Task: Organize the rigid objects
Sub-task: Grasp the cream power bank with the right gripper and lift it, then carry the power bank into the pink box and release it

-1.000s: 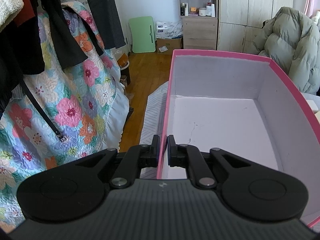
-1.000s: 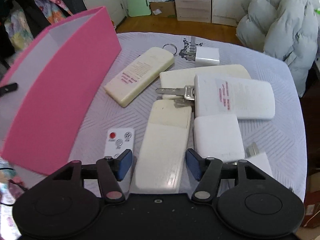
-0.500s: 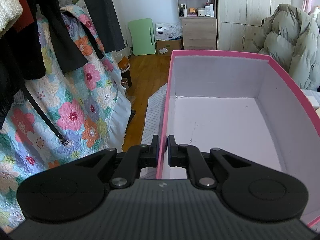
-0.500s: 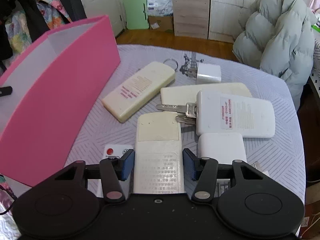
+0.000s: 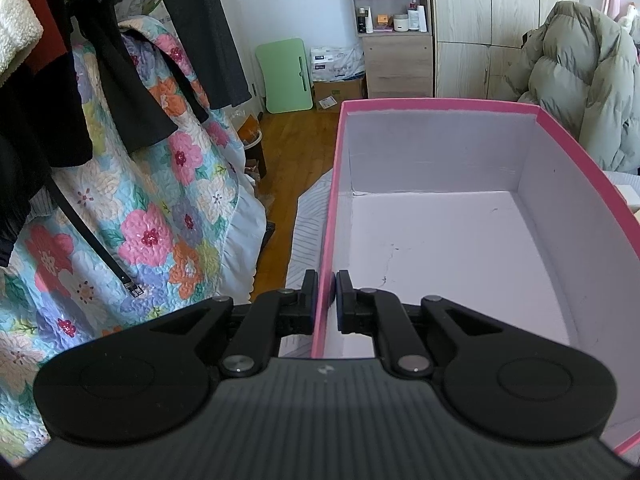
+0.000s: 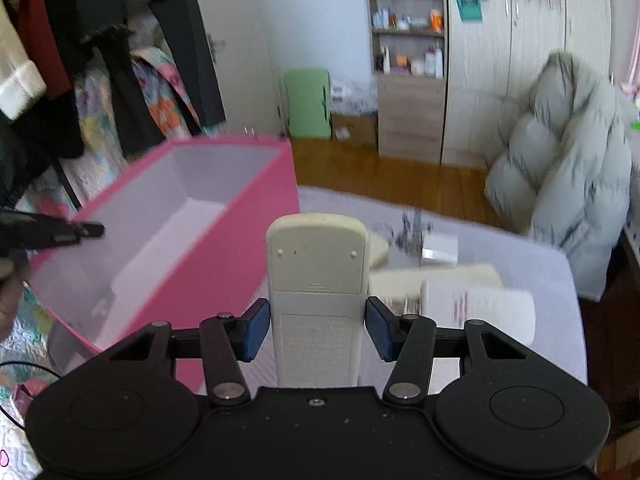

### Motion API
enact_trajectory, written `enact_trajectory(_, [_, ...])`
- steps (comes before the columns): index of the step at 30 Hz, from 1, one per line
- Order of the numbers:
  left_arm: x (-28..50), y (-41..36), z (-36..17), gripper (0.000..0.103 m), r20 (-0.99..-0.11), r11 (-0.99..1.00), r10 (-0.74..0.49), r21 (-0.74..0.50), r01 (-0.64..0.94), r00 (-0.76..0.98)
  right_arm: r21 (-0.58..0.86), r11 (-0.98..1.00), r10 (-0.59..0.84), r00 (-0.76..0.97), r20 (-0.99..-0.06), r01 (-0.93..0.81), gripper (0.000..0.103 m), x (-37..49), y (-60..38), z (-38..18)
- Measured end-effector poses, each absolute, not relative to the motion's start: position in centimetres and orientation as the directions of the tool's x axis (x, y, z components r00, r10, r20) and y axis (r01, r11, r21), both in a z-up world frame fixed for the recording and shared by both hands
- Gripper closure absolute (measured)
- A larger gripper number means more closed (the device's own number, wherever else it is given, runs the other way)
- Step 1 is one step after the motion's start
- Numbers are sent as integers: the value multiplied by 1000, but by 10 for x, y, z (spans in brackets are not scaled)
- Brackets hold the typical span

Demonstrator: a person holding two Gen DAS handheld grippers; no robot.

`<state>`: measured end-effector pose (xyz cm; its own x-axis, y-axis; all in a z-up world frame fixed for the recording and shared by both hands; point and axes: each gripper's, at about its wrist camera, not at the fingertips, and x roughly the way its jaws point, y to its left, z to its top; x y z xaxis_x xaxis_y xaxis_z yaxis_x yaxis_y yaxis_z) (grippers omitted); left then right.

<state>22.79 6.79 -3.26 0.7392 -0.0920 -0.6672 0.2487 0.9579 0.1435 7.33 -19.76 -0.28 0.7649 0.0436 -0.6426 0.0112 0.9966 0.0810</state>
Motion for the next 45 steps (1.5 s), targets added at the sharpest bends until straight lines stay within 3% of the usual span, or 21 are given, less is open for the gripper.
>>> enact_trajectory(5, [229, 69, -31, 95, -665, 957, -92, 146, 251, 741, 57, 997, 73, 822, -566, -49, 46, 73, -187, 31])
enact_trajectory(11, [227, 70, -30, 95, -658, 957, -93, 149, 250, 747, 124, 971, 238, 852, -466, -203, 46, 94, -171, 75])
enact_trajectory(18, [223, 69, -32, 95, -653, 955, -92, 157, 253, 752, 386, 865, 491, 692, -528, -320, 46, 165, -145, 68])
enact_trajectory(28, [222, 67, -31, 95, -652, 954, -81, 167, 248, 754, 567, 815, 550, 464, -694, -118, 46, 264, -106, -18])
enact_trajectory(35, [221, 67, -31, 94, -651, 952, -74, 179, 247, 755, 665, 746, 612, 357, -706, 36, 46, 301, -90, -60])
enact_trajectory(45, [221, 59, -31, 93, -652, 941, -44, 228, 251, 757, 710, 685, 634, 345, -692, 165, 44, 316, -86, -90])
